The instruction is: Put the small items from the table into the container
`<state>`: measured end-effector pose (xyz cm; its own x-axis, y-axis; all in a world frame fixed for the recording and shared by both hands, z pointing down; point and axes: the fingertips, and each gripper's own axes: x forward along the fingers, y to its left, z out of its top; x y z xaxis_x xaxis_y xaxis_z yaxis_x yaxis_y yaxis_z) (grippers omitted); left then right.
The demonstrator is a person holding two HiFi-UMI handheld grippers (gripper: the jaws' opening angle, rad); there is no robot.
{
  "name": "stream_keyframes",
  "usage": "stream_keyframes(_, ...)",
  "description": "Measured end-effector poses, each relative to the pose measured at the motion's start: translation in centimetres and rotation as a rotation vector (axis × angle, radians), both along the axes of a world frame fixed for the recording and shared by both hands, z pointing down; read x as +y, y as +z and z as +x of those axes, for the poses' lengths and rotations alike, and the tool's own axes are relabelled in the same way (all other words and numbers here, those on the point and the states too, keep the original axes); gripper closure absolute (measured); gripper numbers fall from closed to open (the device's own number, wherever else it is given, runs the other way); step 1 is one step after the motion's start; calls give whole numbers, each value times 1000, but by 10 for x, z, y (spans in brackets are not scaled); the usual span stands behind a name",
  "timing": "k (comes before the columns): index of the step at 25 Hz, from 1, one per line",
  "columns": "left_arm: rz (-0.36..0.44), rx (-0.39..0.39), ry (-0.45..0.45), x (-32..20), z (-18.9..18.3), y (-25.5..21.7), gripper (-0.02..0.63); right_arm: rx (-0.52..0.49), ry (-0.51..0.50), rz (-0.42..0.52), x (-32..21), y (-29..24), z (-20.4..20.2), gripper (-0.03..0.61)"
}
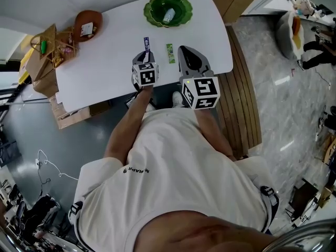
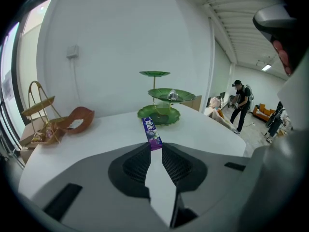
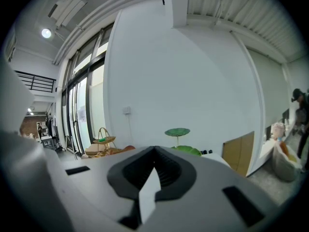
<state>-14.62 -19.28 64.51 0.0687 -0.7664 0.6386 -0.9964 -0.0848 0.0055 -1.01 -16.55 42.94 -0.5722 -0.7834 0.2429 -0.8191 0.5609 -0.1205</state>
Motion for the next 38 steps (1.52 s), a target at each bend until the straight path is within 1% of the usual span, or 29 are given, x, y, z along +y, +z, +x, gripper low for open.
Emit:
stream_keyframes(8,89,-6,32,-13,7,-39,537,-6,4,9,6,-6,-1,574)
stream_keyframes(14,125,-3,40,-23,11,-48,537,-10,16,19,7,-8,4,574)
stream_keyframes(24,200,-37,100,-52,21,-74,537,-12,35,31,7,-13,12,574)
stream_keyframes(29,208,-62,132,-69,24,-80,536,-14,42,34,4,-14,15,574)
stream_keyframes(38,175,-122,203,-95,28,-75,536,-10,52,36,0,-15,19,574)
